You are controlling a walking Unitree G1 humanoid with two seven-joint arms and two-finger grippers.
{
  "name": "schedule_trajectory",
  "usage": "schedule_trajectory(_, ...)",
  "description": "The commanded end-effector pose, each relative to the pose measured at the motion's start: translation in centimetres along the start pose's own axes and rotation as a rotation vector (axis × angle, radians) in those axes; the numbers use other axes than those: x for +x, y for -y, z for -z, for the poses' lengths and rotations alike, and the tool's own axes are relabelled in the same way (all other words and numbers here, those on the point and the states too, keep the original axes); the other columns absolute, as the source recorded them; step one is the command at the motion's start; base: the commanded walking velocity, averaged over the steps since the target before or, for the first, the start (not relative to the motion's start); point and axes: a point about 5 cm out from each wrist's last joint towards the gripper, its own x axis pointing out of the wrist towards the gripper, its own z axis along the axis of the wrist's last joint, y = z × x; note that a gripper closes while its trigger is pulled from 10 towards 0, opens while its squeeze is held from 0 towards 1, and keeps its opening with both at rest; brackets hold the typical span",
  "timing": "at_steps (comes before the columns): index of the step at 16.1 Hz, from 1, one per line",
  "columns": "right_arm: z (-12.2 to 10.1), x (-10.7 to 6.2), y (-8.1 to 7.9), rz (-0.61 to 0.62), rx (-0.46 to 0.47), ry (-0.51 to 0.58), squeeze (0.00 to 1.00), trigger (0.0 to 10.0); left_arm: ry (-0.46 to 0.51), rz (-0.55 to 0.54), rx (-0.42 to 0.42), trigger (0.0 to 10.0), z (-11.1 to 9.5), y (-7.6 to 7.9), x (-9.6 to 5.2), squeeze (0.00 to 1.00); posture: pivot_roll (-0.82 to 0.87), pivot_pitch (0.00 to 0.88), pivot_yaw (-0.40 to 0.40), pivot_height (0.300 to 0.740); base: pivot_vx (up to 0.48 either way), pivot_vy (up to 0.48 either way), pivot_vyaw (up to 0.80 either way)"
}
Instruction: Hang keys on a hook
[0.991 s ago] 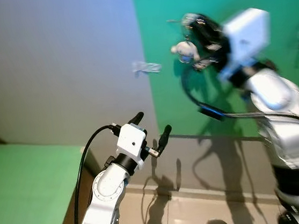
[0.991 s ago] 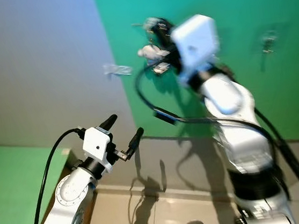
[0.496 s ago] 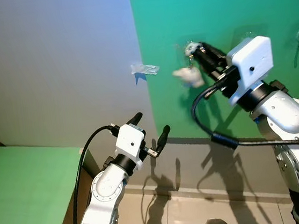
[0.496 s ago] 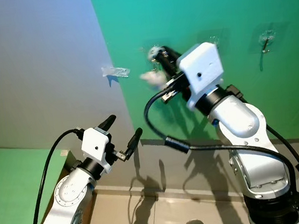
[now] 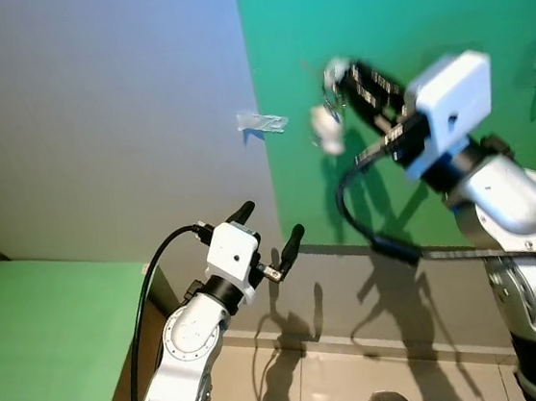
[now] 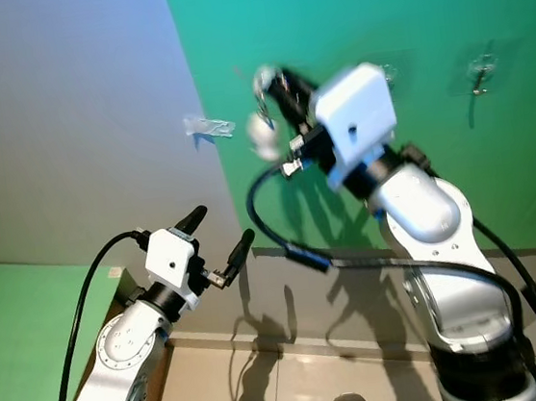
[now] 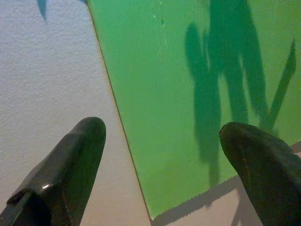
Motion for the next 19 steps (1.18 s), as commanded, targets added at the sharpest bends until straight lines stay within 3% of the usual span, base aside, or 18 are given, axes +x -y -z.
schedule_trajectory(1,1.1,0.1,0.0,0.040,0.088,-0.055,0.00,0.0,0.002,0.002,0.013,10.0,0.0,-0.2,-0.1,0.00,-0.28,0.040,0.120,0.720,0.000,0.000,0.00)
schedule_trajectory(2,1.5,0.1,-0.1,0.051,0.133,-0.081,0.00,0.0,0.002,0.002,0.013,10.0,-0.1,-0.2,-0.1,0.00,-0.28,0.040,0.120,0.720,0.000,0.000,0.00)
schedule_trajectory(3,2.4,-0.2,-0.3,0.060,0.234,-0.123,0.00,0.0,0.003,0.002,0.013,10.0,-0.1,-0.2,-0.1,0.00,-0.27,0.042,0.119,0.720,0.000,0.000,0.00)
schedule_trajectory(5,2.8,-0.4,-0.6,0.046,0.269,-0.137,0.00,0.0,0.003,0.001,0.014,10.0,-0.1,-0.2,-0.1,0.00,-0.27,0.044,0.119,0.720,0.000,0.000,0.00)
schedule_trajectory(6,2.6,-0.5,-0.6,0.037,0.253,-0.125,0.00,0.0,0.004,0.002,0.015,10.0,-0.1,-0.3,-0.1,0.00,-0.27,0.045,0.120,0.720,0.000,0.000,0.00)
schedule_trajectory(7,2.3,-0.5,-0.7,-0.006,0.089,-0.108,0.00,0.0,0.004,0.001,0.015,10.0,-0.1,-0.3,-0.1,0.00,-0.27,0.045,0.120,0.720,0.000,0.000,0.00)
schedule_trajectory(9,2.5,-0.7,-0.8,-0.026,0.054,-0.116,0.00,0.0,0.006,0.002,0.014,10.0,-0.2,-0.3,-0.1,0.00,-0.27,0.042,0.120,0.720,0.000,0.000,0.00)
schedule_trajectory(12,2.3,-0.6,-0.7,-0.031,0.061,-0.115,0.00,0.0,0.008,0.001,0.015,10.0,-0.1,-0.3,0.0,0.00,-0.27,0.036,0.121,0.720,0.000,0.000,0.00)
schedule_trajectory(19,4.5,-1.3,0.0,0.043,0.219,-0.238,0.00,0.0,0.014,-0.004,0.019,10.0,-0.2,-0.3,0.1,0.00,-0.27,0.021,0.118,0.720,0.000,0.000,0.00)
